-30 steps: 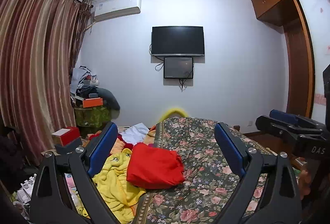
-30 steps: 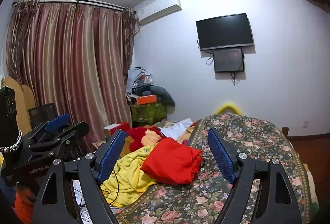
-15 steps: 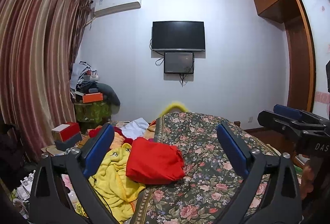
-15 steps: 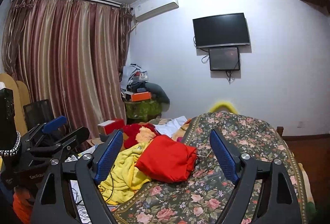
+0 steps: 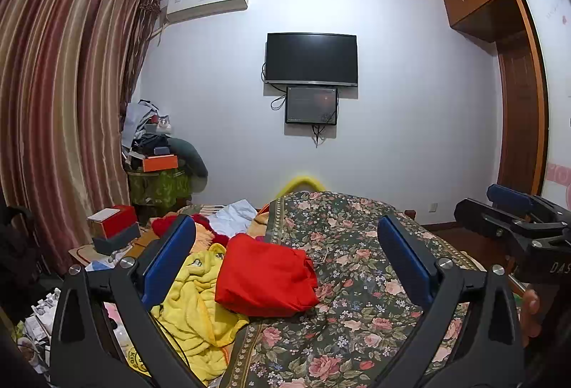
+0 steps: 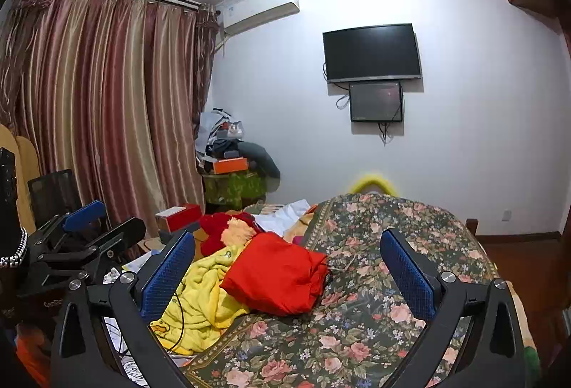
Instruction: Fold large clothes
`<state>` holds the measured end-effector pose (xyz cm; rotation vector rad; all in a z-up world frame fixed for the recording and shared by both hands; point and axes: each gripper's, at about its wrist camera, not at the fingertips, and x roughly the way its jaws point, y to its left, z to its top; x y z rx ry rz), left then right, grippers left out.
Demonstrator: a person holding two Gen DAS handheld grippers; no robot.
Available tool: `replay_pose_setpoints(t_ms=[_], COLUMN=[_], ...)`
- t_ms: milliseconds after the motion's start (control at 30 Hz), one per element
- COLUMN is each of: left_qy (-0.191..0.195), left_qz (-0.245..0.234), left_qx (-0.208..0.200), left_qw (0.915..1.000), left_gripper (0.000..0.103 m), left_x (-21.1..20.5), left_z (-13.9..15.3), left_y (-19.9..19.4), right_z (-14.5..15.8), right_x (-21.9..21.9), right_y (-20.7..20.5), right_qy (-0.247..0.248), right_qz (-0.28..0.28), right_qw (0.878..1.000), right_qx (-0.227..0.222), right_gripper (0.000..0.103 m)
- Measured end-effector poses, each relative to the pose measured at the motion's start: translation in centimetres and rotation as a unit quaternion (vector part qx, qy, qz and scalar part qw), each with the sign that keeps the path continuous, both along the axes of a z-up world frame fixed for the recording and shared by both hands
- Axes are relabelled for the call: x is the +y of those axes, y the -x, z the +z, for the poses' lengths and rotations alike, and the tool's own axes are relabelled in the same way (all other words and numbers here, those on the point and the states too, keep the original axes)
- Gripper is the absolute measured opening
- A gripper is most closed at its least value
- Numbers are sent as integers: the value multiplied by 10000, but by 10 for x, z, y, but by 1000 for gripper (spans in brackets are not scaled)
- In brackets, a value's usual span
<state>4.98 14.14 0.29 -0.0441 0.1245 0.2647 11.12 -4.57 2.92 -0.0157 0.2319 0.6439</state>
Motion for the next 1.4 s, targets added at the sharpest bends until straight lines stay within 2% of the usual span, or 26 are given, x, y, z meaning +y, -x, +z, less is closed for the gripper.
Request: replay_pose_setpoints(t_ms=[567, 833, 1400], left_qy=[56, 214, 373], left_qz=[-24, -298, -315], left_qx=[22, 82, 192], left_qw=[10000, 9993, 9986], left_gripper=[103, 103, 103], left_x=[3, 1, 1], left_z=[-1, -3, -12], left_y=[-2, -5, -10], right_z=[0, 0, -2], right_x=[-3, -4, 0], right_y=[-4, -3, -8], right_qy=[-36, -33, -24], right_qz=[-34, -38, -104], right_qw=[10000, 10000, 9999], right_qx=[33, 47, 119], right_gripper=[103, 103, 103])
